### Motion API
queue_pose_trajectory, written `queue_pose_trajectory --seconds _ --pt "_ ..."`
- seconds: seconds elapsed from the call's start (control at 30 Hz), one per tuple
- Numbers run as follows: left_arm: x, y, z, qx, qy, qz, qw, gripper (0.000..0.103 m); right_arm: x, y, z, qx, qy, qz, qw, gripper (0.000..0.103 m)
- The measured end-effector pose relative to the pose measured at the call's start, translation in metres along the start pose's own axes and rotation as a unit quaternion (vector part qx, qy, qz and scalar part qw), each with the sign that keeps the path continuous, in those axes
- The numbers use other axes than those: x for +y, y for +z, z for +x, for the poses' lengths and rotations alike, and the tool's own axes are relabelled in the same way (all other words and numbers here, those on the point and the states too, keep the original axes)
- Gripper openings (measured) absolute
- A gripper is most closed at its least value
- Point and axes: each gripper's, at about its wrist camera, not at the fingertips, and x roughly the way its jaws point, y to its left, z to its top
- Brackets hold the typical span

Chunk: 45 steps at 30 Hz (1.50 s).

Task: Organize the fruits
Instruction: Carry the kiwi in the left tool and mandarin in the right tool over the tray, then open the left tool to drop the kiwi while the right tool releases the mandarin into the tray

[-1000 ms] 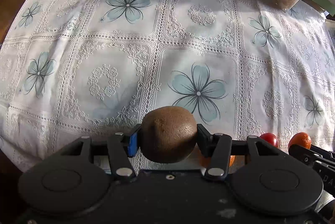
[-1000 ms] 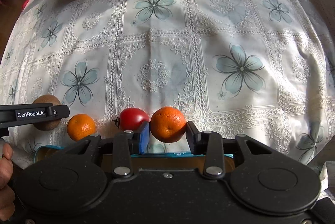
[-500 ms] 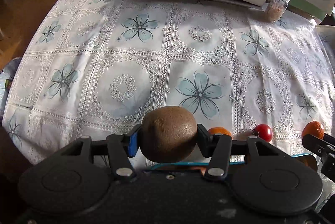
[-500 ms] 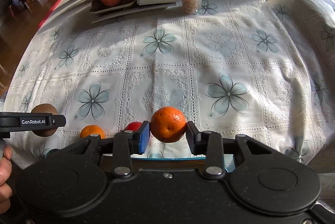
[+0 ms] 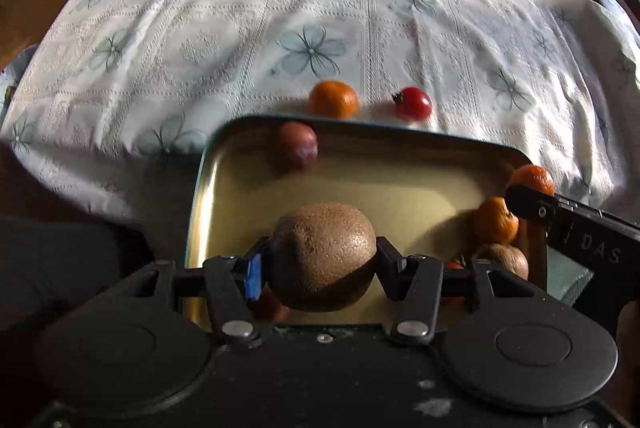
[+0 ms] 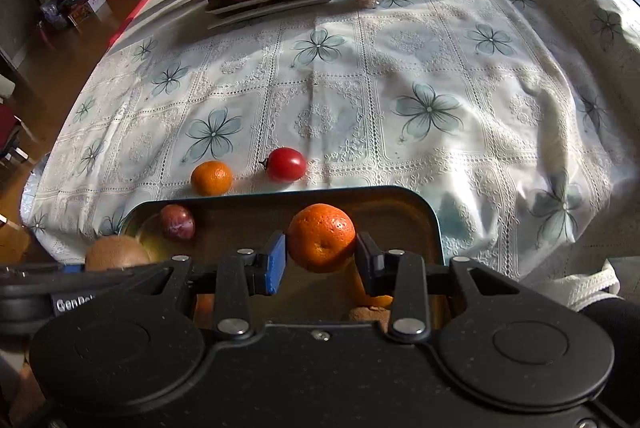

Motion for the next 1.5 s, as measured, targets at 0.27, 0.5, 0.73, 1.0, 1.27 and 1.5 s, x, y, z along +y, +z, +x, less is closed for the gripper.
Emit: queue_pose_trajectory --seconds 0.27,0.5,0.73,1.0,1.27,1.5 --pt "-0.017 -0.051 -0.002 0.017 0.009 -0.012 0.9997 0.055 -0.023 -0.006 -0.017 -0.02 -0.008 0.03 0.999 0.047" --pt "-0.029 -0.064 -0.002 0.011 0.027 -0.004 0.9996 0.055 -0.025 -0.007 -0.022 -0.03 -0.004 0.025 0.999 0.047" --pt "-0.03 -0.065 0.002 0.015 0.037 -0.003 0.9992 0.055 -0.021 -0.01 -0.026 -0.033 0.007 0.005 0.999 0.047" --pt "-0.029 -0.066 0.01 0.028 0.033 -0.003 0.9991 0.055 -0.017 -0.011 -0.021 -0.021 0.012 -0.005 1.0 0.046" --pt "-0.028 -0.066 -0.002 -0.004 0.03 0.001 0.9996 0.047 -0.019 -0.011 -0.018 -0.012 0.014 0.001 1.0 0.047" --pt "-0.028 -0.068 0.001 0.009 0.039 -0.003 0.9992 0.047 -0.016 -0.012 -0.014 -0.001 0.02 -0.005 1.0 0.047"
